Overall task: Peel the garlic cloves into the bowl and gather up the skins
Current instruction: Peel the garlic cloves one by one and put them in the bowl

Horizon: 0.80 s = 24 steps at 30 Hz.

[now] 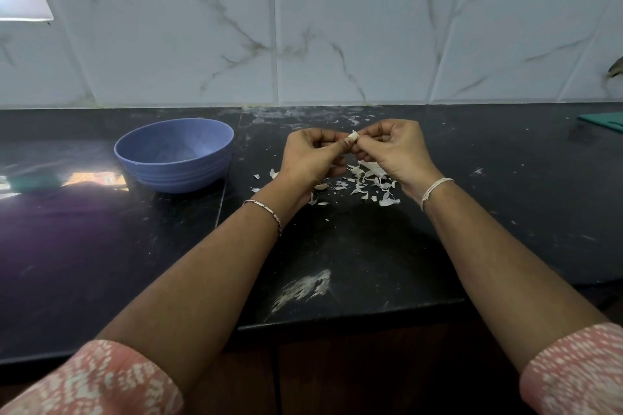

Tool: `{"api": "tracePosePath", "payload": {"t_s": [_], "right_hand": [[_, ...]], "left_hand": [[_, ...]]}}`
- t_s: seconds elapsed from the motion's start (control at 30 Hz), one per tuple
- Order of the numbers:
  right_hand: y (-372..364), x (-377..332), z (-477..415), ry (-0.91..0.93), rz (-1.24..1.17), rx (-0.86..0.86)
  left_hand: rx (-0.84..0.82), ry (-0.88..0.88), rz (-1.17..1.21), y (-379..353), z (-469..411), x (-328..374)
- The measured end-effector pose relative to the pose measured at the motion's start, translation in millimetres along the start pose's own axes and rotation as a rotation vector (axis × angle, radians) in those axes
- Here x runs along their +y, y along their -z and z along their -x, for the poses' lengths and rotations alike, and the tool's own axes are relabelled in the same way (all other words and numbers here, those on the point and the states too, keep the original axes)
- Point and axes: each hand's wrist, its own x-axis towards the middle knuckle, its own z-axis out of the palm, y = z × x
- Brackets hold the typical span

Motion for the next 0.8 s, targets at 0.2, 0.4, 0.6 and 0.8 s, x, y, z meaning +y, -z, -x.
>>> {"api": "tracePosePath", "payload": {"t_s": [0.2,0.4,0.6,0.8], "right_hand": [[1,2,-1,0.035,0.017,-0.017],[-2,8,-5,0.114,0.158,0.058],[-3,10,-5,0.292,0.416,0.129],[0,8,-4,0.306,0.441,0.109]], "left_hand": [[-0.029,0.090,0.118,3,1,1],[0.018,0.011,-0.077,0,-3,0],[0.002,0.061,0.024,-2,-2,2],[-0.023,0.080,0.093,1,0,3]]}}
